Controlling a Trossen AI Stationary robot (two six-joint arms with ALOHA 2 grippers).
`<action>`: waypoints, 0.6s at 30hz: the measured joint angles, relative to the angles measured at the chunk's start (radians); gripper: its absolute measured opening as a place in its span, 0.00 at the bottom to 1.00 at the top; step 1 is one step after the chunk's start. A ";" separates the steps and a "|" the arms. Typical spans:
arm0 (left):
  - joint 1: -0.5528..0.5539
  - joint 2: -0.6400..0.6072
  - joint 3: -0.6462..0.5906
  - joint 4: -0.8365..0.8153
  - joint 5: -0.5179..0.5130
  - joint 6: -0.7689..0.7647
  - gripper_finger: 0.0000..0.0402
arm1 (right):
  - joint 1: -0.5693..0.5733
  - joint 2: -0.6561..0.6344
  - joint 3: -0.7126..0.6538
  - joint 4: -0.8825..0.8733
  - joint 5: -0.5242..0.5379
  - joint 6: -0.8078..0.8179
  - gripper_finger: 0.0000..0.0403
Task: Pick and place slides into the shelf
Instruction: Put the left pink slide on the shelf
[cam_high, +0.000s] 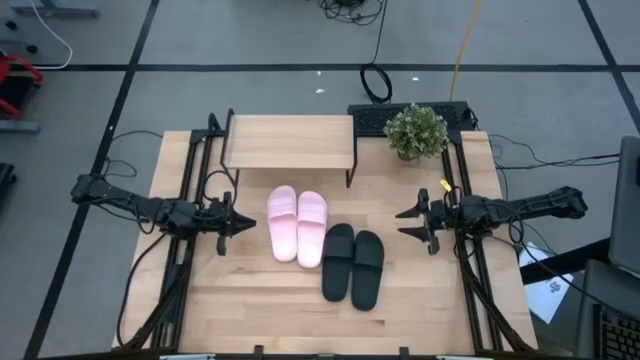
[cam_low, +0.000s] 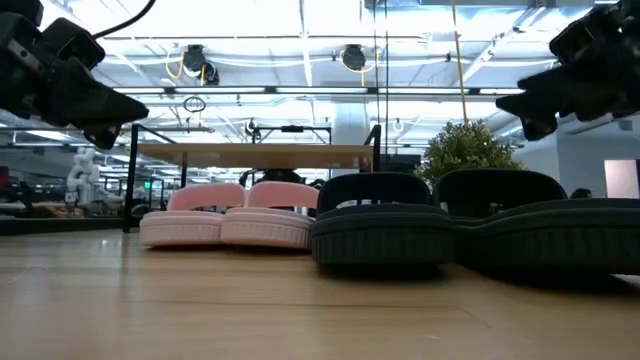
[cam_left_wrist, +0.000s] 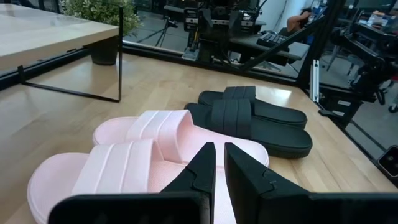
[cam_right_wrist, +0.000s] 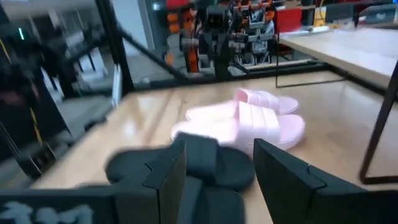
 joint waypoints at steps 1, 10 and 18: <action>0.000 0.000 0.000 0.006 0.000 -0.002 0.08 | 0.000 0.000 0.000 0.026 0.000 0.020 0.44; 0.000 0.000 0.000 0.102 0.000 -0.216 0.08 | 0.000 0.000 0.000 0.271 0.000 0.087 0.44; 0.000 0.000 0.000 0.184 -0.027 -0.230 0.08 | 0.002 0.006 0.000 0.323 -0.008 0.090 0.44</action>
